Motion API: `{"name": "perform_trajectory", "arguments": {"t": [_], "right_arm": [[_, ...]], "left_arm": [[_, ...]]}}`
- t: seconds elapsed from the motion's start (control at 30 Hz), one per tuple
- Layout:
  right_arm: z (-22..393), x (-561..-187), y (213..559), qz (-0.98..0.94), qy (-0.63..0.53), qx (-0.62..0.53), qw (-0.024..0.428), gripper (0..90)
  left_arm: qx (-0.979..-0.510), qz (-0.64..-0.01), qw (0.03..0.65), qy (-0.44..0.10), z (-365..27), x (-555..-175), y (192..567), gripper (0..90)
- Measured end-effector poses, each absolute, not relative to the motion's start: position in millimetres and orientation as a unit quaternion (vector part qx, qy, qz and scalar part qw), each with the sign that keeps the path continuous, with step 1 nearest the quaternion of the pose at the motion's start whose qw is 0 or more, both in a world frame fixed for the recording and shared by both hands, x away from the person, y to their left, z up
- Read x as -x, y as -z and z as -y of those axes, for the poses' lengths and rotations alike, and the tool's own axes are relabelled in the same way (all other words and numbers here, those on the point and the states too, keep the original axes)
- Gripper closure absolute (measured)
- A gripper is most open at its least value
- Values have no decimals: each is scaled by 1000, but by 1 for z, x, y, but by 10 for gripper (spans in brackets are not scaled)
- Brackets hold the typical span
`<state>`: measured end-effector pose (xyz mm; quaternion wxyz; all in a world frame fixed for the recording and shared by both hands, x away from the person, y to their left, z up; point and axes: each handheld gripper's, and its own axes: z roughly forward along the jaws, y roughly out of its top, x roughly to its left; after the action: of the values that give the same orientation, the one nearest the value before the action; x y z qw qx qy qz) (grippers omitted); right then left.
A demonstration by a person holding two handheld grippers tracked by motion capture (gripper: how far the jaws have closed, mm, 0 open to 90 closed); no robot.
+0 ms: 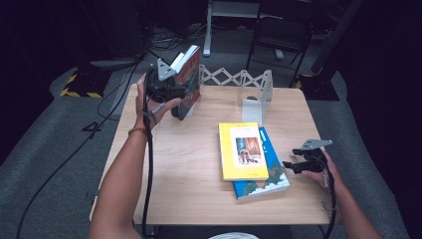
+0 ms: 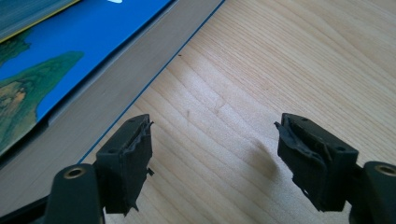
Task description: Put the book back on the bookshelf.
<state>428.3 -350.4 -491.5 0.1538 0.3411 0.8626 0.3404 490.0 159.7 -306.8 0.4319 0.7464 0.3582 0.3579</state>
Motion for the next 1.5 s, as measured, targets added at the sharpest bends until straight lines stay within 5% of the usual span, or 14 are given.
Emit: {"name": "perform_trajectory", "arguments": {"t": [1.0, 1.5], "right_arm": [[346, -415, 464, -847, -366, -337, 187, 271], [297, -387, 430, -848, -418, -269, 183, 281]], "left_arm": [[-839, -297, 380, -253, -137, -438, 431, 238], [-883, -282, 338, -162, -118, -403, 494, 237]]}}
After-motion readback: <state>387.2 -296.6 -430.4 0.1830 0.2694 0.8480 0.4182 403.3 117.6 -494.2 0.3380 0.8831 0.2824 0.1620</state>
